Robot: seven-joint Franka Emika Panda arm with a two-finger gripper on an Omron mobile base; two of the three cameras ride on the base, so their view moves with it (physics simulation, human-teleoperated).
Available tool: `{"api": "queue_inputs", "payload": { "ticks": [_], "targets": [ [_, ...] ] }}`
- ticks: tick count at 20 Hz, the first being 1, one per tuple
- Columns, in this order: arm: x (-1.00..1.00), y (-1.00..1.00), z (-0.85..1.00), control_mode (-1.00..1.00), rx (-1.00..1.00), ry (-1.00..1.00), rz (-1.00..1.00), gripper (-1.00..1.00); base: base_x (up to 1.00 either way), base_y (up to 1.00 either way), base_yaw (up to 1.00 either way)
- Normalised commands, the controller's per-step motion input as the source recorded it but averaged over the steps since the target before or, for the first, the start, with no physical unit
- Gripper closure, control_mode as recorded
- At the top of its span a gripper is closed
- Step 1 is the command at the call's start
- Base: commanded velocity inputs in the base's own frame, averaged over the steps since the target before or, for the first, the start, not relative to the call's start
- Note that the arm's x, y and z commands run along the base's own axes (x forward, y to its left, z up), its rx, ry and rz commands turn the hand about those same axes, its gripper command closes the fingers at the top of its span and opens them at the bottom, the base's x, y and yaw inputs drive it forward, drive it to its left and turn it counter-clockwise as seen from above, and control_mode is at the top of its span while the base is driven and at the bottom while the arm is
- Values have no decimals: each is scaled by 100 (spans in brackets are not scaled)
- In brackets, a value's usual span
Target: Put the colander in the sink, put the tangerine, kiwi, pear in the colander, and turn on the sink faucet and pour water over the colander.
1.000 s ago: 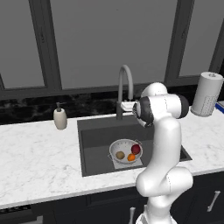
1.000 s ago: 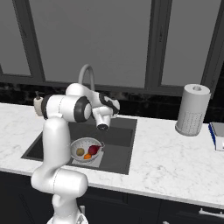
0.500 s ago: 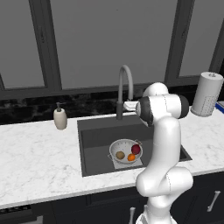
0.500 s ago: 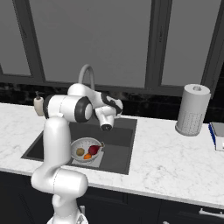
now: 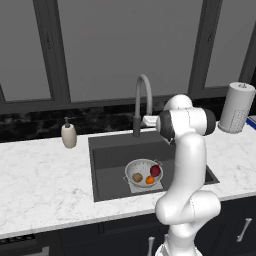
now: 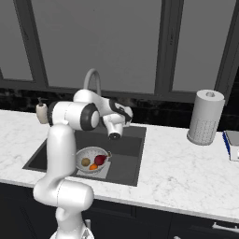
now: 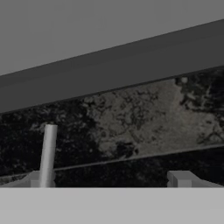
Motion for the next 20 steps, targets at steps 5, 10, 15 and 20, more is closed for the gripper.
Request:
{"api": "queue_inputs", "payload": {
  "ticks": [5,10,15,20],
  "targets": [
    [9,-92,0,-100,5,0,-1,-100,0,0,0],
    [6,-91,0,-100,5,0,0,-100,0,0,0],
    [1,-85,0,-100,5,0,0,-100,0,0,0],
    [1,-77,0,-100,4,0,0,-100,0,0,0]
  ]
}}
